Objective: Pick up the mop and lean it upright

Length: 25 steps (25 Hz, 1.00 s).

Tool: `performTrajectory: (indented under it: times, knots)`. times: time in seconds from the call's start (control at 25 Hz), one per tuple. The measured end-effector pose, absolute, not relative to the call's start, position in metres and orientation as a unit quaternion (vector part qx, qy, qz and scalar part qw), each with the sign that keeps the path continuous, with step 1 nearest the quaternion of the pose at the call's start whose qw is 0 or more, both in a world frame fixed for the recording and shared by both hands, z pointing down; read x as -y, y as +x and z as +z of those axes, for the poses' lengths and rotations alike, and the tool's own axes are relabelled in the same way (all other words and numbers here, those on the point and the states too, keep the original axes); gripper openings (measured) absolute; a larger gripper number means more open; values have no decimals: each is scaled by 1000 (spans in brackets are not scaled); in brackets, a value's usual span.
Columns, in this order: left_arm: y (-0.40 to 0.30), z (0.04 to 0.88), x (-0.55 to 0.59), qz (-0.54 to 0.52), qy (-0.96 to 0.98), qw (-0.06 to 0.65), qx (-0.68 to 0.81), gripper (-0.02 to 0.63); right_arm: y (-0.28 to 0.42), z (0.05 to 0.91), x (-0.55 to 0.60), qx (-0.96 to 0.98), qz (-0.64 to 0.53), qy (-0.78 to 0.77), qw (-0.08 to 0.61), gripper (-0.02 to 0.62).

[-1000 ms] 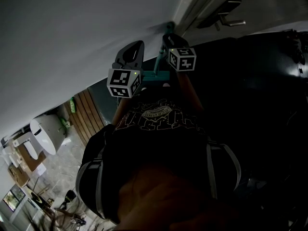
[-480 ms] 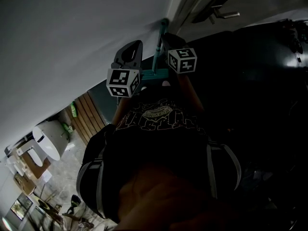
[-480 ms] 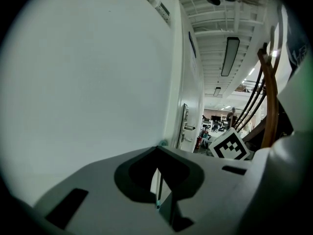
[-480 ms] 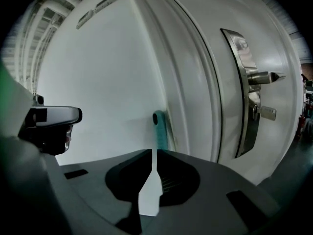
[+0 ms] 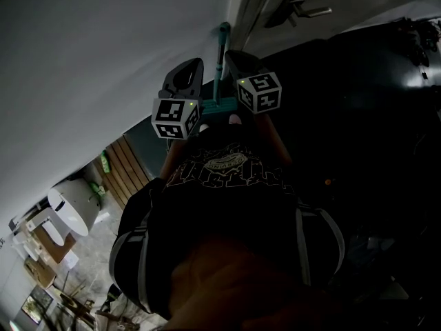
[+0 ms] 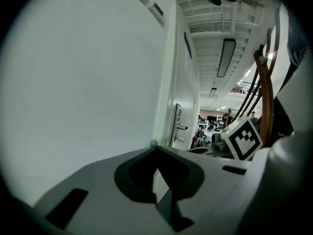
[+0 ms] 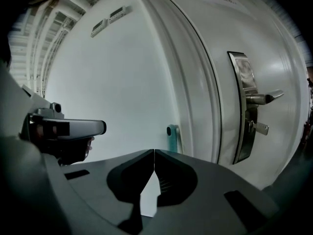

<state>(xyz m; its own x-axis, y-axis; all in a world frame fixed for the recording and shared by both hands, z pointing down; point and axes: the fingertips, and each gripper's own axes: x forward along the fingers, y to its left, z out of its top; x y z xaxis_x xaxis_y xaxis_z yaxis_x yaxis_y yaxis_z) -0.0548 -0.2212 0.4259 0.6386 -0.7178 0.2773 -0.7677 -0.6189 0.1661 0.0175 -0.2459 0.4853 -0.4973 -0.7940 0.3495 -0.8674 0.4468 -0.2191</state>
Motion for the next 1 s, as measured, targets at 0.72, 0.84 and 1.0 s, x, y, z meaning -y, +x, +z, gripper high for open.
performTrajectory:
  times: [0.72,0.84,1.0]
  knots:
    - [-26,433,184,100,899,139,403,46,34,458,189,857,187,474,76,20]
    - [-24,431,180,99,899,141,404,46,32,450,182,861,183,469,72,18]
    - [-20,431,178,101,899,136,404,48,31,440,175,867,176,461,68,18]
